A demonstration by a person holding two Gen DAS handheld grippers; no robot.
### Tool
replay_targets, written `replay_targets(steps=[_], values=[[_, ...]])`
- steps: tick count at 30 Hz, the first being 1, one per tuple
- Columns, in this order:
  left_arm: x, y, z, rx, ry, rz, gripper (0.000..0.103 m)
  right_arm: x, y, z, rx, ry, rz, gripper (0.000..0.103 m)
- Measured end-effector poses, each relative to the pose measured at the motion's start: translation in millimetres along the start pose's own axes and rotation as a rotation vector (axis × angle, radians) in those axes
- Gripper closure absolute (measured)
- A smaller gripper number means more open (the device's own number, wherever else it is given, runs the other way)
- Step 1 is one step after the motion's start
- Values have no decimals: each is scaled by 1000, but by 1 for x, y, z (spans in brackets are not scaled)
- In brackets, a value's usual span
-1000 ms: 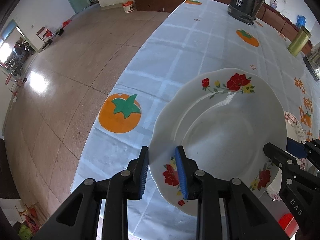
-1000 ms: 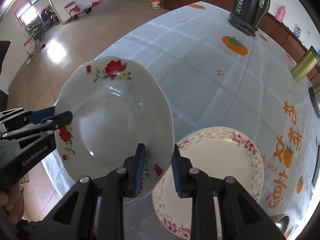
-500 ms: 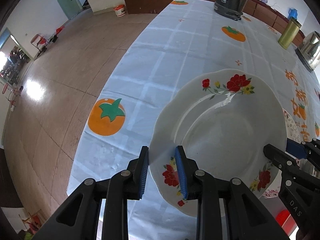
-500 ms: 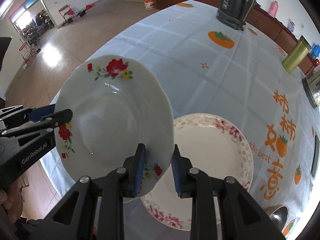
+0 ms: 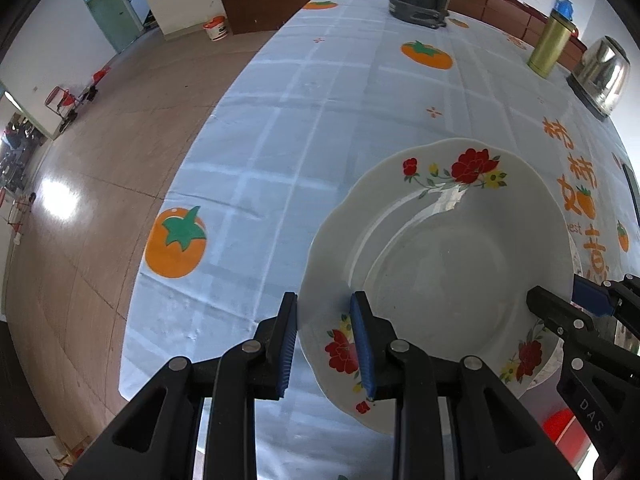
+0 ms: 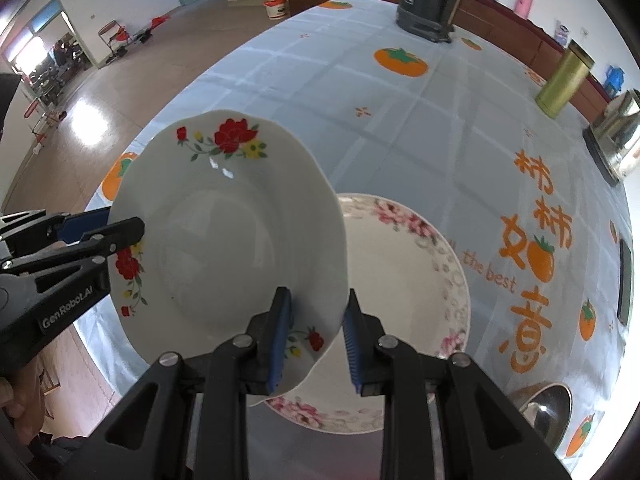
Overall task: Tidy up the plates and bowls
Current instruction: 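Carry the white red-flower plate with both grippers over the pink-rimmed plate stack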
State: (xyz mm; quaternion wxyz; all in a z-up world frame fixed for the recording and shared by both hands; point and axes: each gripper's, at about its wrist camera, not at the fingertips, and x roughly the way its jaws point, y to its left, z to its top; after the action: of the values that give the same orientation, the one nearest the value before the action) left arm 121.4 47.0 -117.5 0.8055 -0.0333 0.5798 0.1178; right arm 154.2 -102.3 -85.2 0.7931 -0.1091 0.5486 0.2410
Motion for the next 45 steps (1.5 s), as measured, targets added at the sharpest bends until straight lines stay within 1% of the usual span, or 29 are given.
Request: replay_targets(steps=[20,30,45], values=[[-8,-45,5,74,-17,-25,74,-13,-39,-18,80,-13,-34,77],[-9,-60,6,107,-19,-22,74,-17,-52,-25,108,-18,-41,77],[-8,-83,9,151,-20,-39,74,-18,-73,-32,147,-14,-59,77]])
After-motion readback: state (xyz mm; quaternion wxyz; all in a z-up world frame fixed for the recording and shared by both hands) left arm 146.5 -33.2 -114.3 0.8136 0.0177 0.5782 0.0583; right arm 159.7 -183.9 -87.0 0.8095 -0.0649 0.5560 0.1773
